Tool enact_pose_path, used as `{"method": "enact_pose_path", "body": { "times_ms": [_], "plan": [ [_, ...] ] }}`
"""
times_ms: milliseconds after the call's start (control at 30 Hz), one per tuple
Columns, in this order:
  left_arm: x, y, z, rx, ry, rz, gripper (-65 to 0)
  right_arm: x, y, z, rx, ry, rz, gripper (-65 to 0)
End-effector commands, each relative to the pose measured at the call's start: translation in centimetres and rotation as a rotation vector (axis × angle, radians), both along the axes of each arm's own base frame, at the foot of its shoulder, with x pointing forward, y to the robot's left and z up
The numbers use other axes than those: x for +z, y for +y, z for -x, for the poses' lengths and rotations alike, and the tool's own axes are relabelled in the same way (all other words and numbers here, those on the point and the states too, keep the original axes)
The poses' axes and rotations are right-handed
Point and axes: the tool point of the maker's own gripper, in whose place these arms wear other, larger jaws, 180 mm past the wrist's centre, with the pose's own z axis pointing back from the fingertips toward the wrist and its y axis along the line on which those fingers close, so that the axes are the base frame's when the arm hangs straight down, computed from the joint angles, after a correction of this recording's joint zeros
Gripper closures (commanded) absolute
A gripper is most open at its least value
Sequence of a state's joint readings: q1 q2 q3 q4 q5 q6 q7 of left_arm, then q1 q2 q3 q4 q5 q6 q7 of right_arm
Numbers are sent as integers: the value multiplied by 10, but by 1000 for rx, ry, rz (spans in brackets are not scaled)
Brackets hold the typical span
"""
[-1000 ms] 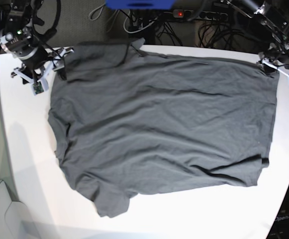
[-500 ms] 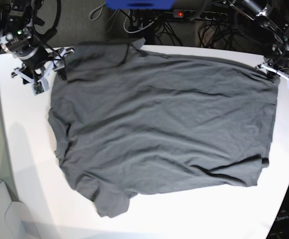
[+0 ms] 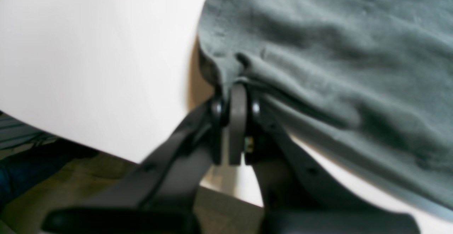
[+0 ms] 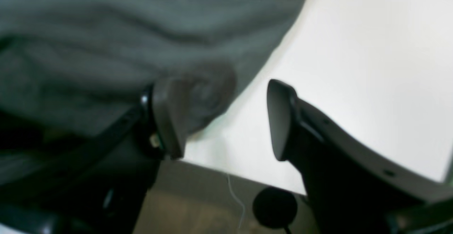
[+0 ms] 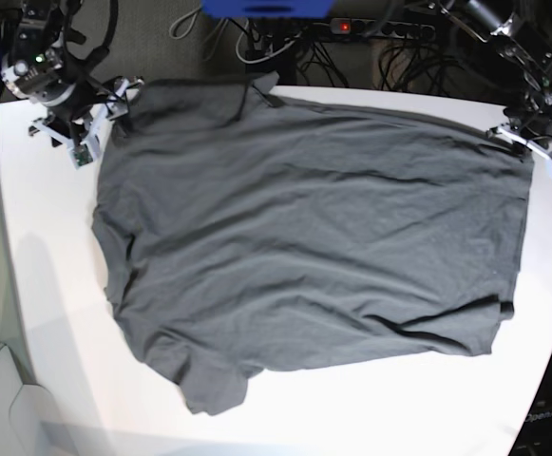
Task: Layout the t-shirt on the table in an organized manner, then fold the t-shirt properly
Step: 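Lift the collar corners with both grippers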
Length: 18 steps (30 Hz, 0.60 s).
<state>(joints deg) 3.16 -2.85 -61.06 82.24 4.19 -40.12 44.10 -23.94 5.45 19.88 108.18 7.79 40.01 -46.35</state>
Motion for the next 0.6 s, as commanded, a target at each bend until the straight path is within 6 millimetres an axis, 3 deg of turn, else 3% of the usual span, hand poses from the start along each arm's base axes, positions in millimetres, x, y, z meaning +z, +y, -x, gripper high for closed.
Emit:
{"method": "enact_pose_path", "body": {
  "times_ms": [0,567],
  "plan": [
    [3,5,2,0,14,-19,-5,7,-1,-10,-4,-36,-6,-359],
    [-1,6,12,0,34,-23,-6,-25,3,8,-37,69,-53,-353]
  ]
}}
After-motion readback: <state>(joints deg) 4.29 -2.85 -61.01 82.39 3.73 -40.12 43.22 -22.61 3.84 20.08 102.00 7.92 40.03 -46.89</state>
